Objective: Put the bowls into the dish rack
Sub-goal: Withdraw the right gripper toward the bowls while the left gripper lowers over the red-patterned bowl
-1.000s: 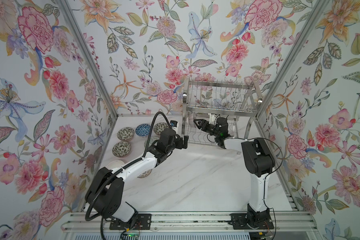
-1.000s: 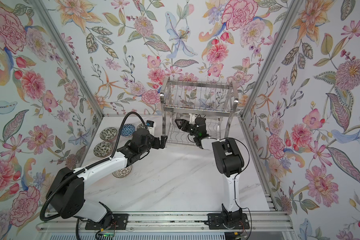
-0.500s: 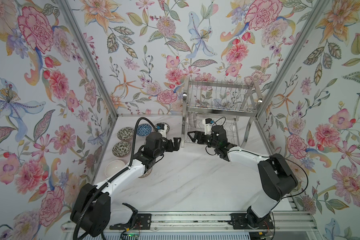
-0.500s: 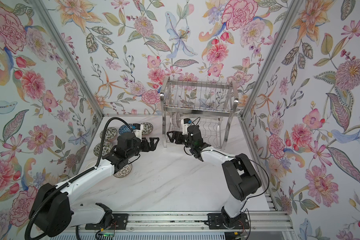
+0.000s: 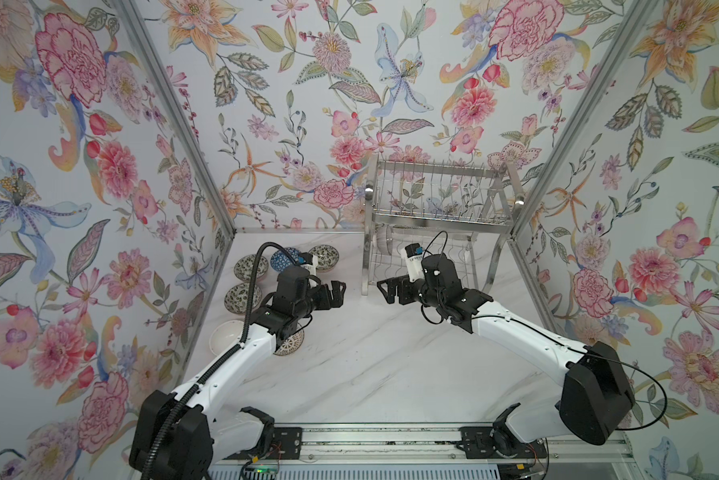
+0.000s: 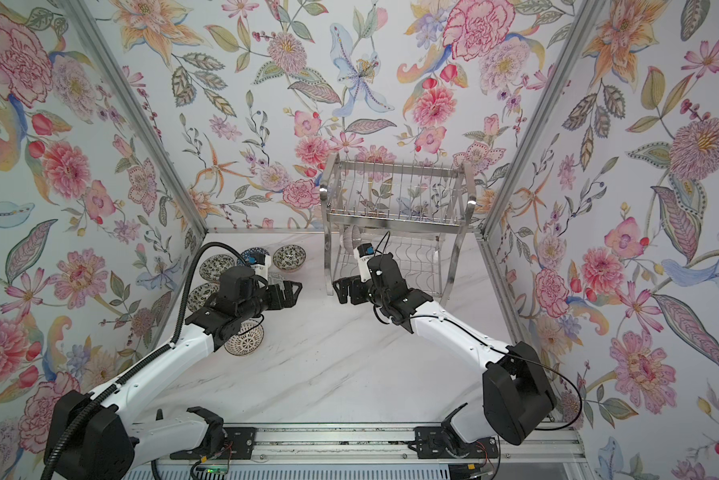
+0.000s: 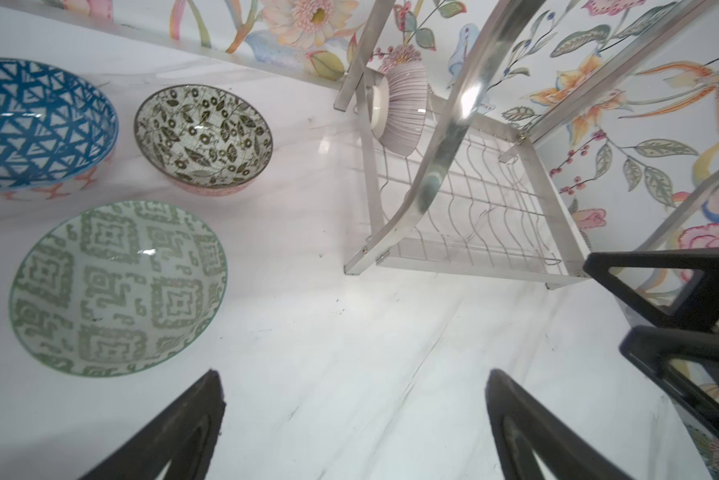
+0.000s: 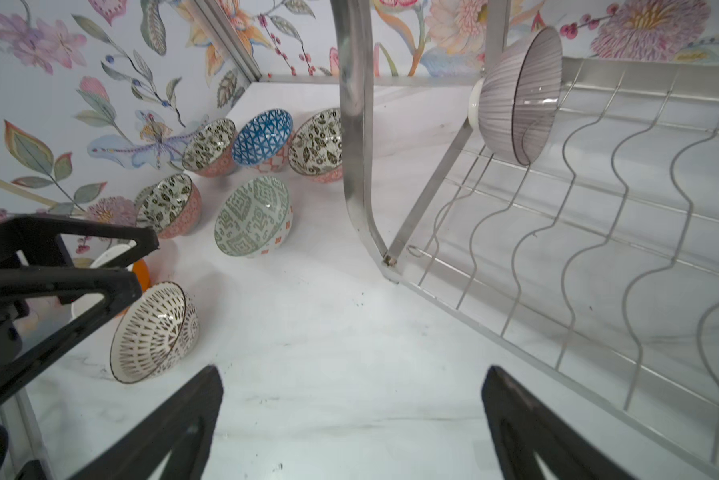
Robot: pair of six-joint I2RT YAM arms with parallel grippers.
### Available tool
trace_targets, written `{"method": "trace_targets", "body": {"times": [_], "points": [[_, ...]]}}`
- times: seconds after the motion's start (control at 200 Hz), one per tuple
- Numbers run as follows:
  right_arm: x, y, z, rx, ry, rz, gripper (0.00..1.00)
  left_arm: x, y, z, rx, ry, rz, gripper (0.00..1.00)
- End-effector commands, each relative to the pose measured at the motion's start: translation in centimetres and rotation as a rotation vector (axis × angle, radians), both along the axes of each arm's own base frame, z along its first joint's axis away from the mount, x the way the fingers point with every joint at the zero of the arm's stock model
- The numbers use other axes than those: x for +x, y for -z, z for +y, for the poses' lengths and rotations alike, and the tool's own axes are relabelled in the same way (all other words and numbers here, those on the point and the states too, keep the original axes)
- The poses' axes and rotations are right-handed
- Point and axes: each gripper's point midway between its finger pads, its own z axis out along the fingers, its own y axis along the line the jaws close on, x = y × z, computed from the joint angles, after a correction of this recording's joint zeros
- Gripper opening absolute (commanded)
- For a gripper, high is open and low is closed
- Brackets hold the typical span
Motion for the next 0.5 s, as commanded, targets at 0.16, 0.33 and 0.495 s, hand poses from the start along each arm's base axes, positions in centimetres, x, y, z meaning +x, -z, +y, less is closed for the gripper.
{"method": "trace_targets", "body": {"times": [0.16, 0.33, 0.495], "points": [[-2.7, 0.2, -0.8, -0.179, -0.018, -0.017, 0.99, -4.2, 2.8, 8.1, 0.256, -0.220, 0.229, 0.99], [-4.0, 1.0, 1.7, -0.251, -0.083, -0.055, 0.99, -6.2, 5.0, 11.4, 0.308, -0.287, 0.301, 0.99], [-4.2, 2.8, 4.7, -0.308, -0.117, -0.074, 0.99, -6.9, 6.3, 13.9, 0.267, -0.318, 0.328, 0.99]]}}
